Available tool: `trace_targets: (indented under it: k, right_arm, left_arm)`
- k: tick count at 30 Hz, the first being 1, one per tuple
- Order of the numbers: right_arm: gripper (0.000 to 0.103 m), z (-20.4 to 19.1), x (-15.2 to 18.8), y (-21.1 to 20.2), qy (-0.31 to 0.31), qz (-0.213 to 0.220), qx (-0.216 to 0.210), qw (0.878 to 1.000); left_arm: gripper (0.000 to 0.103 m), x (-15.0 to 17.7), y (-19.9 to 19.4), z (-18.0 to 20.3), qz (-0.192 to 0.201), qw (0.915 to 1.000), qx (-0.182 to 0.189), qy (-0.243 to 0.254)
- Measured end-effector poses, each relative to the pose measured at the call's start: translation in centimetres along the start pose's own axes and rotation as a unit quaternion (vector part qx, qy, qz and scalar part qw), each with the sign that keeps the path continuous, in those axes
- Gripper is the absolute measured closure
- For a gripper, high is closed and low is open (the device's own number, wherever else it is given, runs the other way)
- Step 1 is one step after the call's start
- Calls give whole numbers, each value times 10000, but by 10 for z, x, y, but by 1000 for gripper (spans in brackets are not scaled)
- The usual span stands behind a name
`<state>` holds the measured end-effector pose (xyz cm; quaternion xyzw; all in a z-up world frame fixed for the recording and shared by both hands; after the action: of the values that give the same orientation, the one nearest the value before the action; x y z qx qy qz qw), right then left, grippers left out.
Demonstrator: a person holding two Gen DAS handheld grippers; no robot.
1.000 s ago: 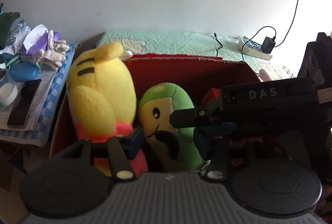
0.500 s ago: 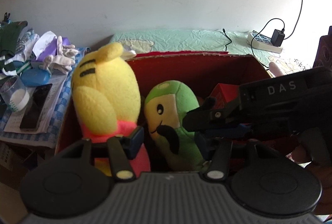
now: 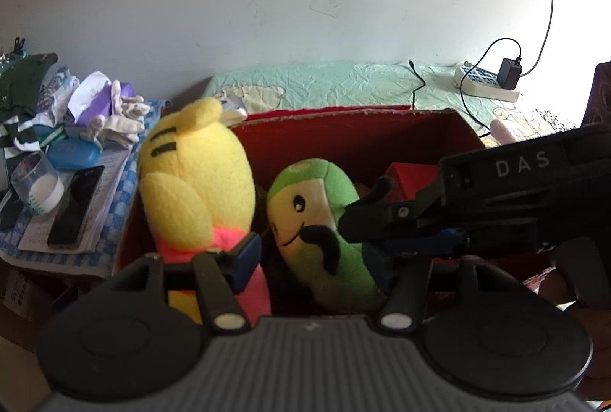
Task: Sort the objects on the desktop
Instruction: 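Lower the green plush into the box beside the yellow bear, open right gripper, then move the right gripper to the pink teddy bear and grasp it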
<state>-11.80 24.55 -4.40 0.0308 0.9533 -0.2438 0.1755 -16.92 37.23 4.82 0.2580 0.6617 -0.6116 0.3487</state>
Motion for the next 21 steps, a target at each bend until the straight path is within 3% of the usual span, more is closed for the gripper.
trace_targets:
  k: [21]
  right_arm:
    - [55,-20,39,-70,-426,1177,121,9921]
  left_arm:
    - [40,5,-41,30,131,9994,187,265]
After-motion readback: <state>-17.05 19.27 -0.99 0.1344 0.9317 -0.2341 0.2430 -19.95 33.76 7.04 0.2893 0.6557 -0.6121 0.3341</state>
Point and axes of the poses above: each gripper's, at about its wrist camera, not at the fingertips, and y roughly the way its jaws point, z to its right, x to its underside, the point moved 4 cm from there along y, roughly the way its jaws point, and after that the axes turned 5 degrees about z, right-handed, at the moved point
